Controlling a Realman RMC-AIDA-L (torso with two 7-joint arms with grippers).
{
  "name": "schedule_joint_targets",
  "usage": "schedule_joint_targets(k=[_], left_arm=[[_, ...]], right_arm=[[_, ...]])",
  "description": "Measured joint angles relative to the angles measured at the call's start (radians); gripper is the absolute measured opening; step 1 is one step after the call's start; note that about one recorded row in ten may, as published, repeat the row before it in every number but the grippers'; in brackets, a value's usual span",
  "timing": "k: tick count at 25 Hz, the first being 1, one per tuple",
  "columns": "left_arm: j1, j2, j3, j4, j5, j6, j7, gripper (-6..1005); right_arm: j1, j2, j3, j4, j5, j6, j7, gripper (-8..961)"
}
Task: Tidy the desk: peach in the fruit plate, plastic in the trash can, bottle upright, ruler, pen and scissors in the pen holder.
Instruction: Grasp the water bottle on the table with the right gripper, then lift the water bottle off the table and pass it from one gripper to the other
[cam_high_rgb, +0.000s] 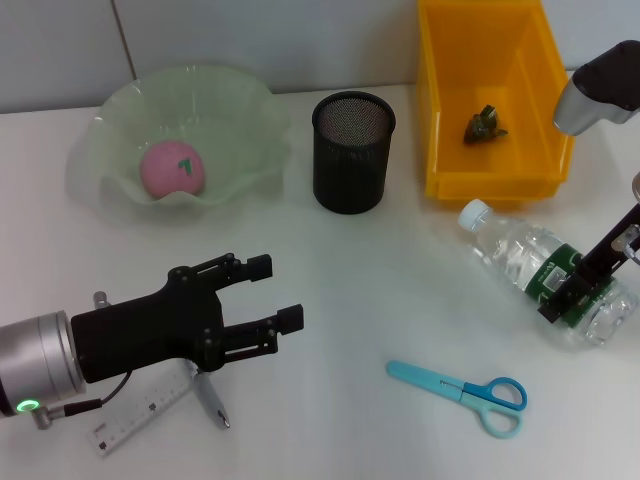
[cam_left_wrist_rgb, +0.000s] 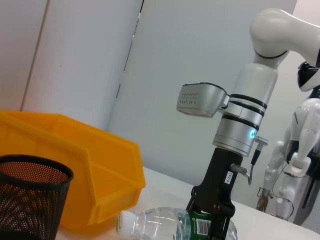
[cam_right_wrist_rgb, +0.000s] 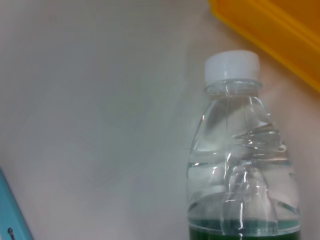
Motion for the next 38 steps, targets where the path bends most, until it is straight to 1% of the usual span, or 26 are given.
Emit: schedule_joint_targets(k=[26, 34, 37, 38], left_arm=[[-0.005, 0.0, -0.002, 0.0, -0.007, -0.002, -0.001, 804], [-0.002, 0.0, -0.002, -0.002, -0.017, 0.002, -0.001, 803], [0.0, 0.0, -0.002, -0.005, -0.023, 0.005, -0.001, 802], [0.001, 0.0, -0.002, -0.004, -0.027, 0.008, -0.001, 802]], right_arm=[[0.0, 0.005, -0.01, -0.009, 0.008, 0.005, -0.002, 774], [-0.018, 0.002, -0.004, -0.081, 0.086, -0.063, -0.018, 774], [-0.042, 0.005, -0.003, -0.141, 0.13, -0.096, -0.033, 774], [-0.062, 0.011, -0.003, -0.187, 0.165, -0.116, -0.054, 774]])
